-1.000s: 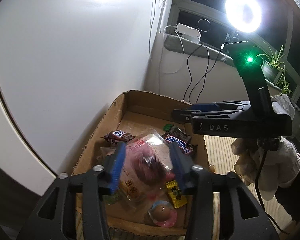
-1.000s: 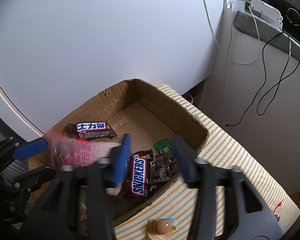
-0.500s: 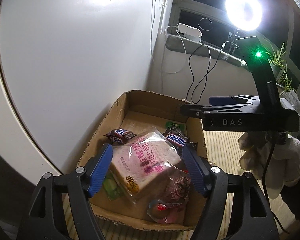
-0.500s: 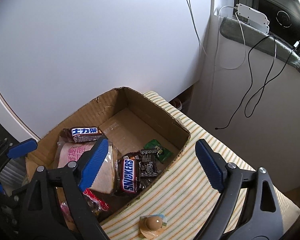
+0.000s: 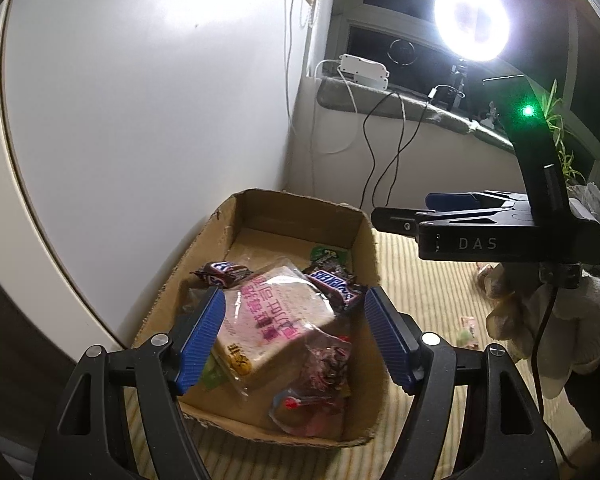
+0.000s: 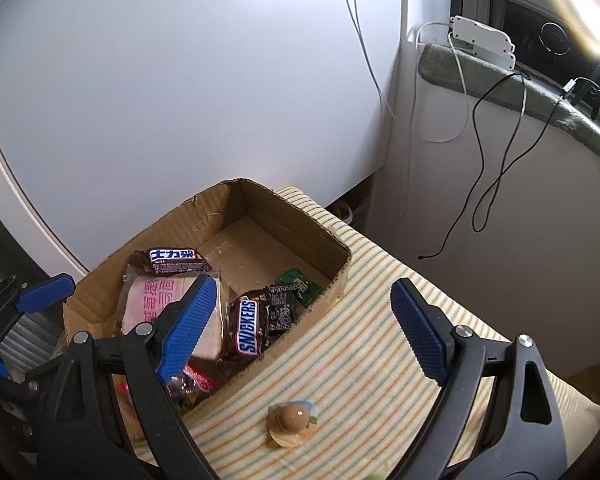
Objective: Organize snacks
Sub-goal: 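Carry both snacks into the box and open both tools, then withdraw both open tools from the box toward the remaining snacks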
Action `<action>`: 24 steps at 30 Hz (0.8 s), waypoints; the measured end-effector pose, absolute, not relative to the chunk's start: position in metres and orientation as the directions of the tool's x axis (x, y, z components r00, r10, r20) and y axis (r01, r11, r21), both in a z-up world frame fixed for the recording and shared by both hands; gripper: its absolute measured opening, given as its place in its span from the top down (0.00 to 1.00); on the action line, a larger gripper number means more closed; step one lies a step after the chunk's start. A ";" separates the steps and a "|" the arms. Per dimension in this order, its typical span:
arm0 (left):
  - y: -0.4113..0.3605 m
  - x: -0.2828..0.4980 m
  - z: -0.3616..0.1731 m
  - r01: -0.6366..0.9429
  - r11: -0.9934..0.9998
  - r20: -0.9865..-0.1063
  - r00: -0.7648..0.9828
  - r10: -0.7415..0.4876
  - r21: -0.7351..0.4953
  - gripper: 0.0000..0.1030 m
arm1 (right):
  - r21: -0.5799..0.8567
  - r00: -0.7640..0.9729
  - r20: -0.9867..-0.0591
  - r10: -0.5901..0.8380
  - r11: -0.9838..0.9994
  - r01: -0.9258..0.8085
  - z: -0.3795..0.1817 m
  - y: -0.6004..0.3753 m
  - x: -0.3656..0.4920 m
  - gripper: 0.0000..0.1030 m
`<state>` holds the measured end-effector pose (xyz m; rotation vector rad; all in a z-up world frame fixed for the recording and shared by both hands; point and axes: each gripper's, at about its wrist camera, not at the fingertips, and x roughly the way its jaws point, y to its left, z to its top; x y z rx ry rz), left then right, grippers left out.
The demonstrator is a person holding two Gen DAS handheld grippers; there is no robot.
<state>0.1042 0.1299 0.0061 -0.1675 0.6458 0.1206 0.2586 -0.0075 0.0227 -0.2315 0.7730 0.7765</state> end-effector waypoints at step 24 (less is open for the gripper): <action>0.035 0.114 -0.006 0.019 0.988 -0.632 0.767 -0.112 -0.152 0.36 | 0.063 0.567 -0.698 0.437 0.827 -0.559 0.010 -0.173 0.264 0.12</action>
